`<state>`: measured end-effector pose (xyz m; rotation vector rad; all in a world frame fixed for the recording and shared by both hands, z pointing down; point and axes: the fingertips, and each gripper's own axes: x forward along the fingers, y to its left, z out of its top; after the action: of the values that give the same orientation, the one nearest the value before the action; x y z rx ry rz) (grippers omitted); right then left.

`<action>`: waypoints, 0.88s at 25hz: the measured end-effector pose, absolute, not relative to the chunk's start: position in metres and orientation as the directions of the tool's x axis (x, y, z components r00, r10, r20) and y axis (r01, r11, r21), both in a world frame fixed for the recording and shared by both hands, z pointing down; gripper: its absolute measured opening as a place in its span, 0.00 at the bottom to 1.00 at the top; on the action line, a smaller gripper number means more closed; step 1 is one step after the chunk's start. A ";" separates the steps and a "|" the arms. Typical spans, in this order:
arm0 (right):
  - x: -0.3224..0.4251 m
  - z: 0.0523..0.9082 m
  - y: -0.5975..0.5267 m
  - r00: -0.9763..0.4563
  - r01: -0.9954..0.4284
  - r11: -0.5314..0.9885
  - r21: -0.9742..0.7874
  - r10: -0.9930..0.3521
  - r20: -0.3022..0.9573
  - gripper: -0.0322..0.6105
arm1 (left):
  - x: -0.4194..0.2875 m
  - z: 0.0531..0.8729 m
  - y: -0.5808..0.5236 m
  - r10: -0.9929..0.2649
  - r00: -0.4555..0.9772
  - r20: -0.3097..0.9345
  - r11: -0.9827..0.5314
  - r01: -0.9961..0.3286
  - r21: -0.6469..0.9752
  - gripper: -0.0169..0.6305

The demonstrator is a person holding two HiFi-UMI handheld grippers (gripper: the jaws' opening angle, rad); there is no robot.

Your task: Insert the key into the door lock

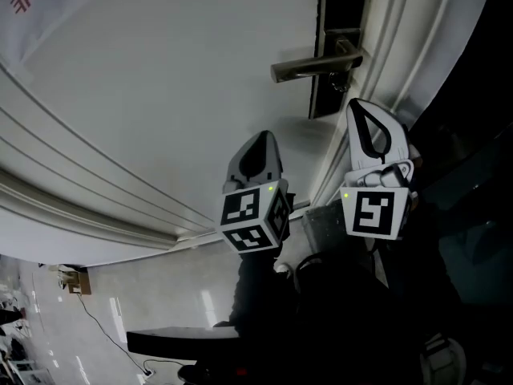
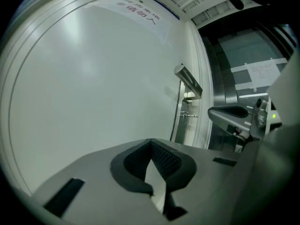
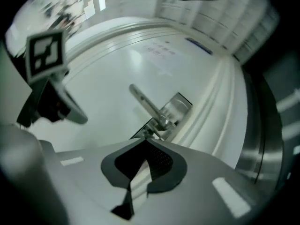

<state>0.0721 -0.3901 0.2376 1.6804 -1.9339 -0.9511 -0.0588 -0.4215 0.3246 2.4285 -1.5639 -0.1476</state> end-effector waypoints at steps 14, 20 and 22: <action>0.083 0.276 -0.395 -0.306 -0.933 0.319 -0.164 -0.947 -0.098 0.05 | -0.056 0.329 -0.416 -0.913 0.404 0.060 -0.381 -0.895 0.230 0.03; 0.078 0.276 -0.395 -0.317 -0.934 0.327 -0.140 -0.944 -0.092 0.05 | -0.056 0.328 -0.417 -0.912 0.406 0.059 -0.384 -0.896 0.223 0.03; 0.078 0.276 -0.395 -0.318 -0.935 0.328 -0.134 -0.944 -0.091 0.05 | -0.056 0.328 -0.418 -0.910 0.410 0.059 -0.388 -0.894 0.225 0.03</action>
<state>0.0775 -0.3954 0.2758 1.9132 -2.6801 0.0930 -0.0556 -0.4179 0.3283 2.4442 -1.5920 -0.1082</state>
